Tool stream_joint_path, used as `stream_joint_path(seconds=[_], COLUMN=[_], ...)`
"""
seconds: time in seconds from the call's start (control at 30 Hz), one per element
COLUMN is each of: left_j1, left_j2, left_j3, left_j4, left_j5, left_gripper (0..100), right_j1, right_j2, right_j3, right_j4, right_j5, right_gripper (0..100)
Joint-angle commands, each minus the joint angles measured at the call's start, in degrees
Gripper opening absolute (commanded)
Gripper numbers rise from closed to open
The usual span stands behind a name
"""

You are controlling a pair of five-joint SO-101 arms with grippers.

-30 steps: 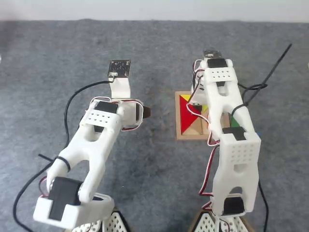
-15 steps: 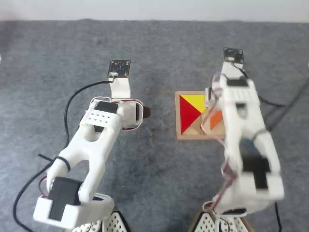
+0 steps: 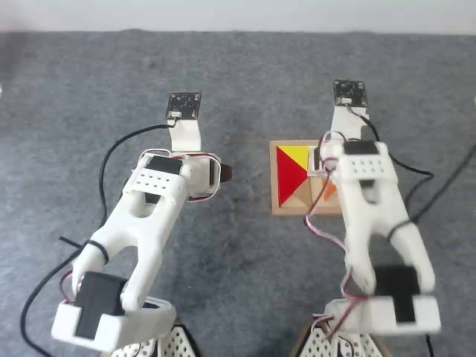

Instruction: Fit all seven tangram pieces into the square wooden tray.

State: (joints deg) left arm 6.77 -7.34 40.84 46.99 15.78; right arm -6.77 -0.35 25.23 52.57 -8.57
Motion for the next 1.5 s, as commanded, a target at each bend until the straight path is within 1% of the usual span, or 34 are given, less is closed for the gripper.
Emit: stream_joint_path(seconds=[0.0,0.2,0.3,0.6,0.87,0.93,1.07,1.1,1.37,1.47], left_j1=[-0.2,0.1,0.1,0.1,-0.1,-0.1,-0.1,-0.1,-0.1,-0.1], left_j2=[-0.4,-0.4,-0.4,-0.4,-0.4,-0.4,-0.4,-0.4,-0.4,-0.4], left_j3=[-1.5,-1.5,-1.5,-1.5,-1.5,-1.5,-1.5,-1.5,-1.5,-1.5], left_j4=[-0.7,-0.9,-0.7,-0.7,-0.6,-0.6,-0.6,-0.6,-0.6,-0.7], left_j5=[-0.5,-0.5,-0.5,-0.5,-0.5,-0.5,-0.5,-0.5,-0.4,-0.4], left_gripper=[25,25,25,25,25,25,25,25,25,25], right_j1=[-0.6,-0.2,0.3,3.4,3.0,3.0,3.4,3.4,3.0,2.3], right_j2=[4.8,4.2,5.1,13.1,16.5,16.7,16.7,16.7,15.5,11.9], right_j3=[-6.3,-4.9,-4.8,-9.1,-11.4,-11.3,-11.3,-11.1,-12.0,-14.3], right_j4=[0.6,1.9,0.2,0.0,0.0,1.0,1.5,1.5,3.0,6.9], right_j5=[-4.7,-9.0,-10.0,-17.1,-17.8,-17.8,-17.8,-17.7,-17.1,-13.4], right_gripper=[21.5,23.8,23.7,23.7,23.4,21.1,5.0,2.9,1.7,1.6])
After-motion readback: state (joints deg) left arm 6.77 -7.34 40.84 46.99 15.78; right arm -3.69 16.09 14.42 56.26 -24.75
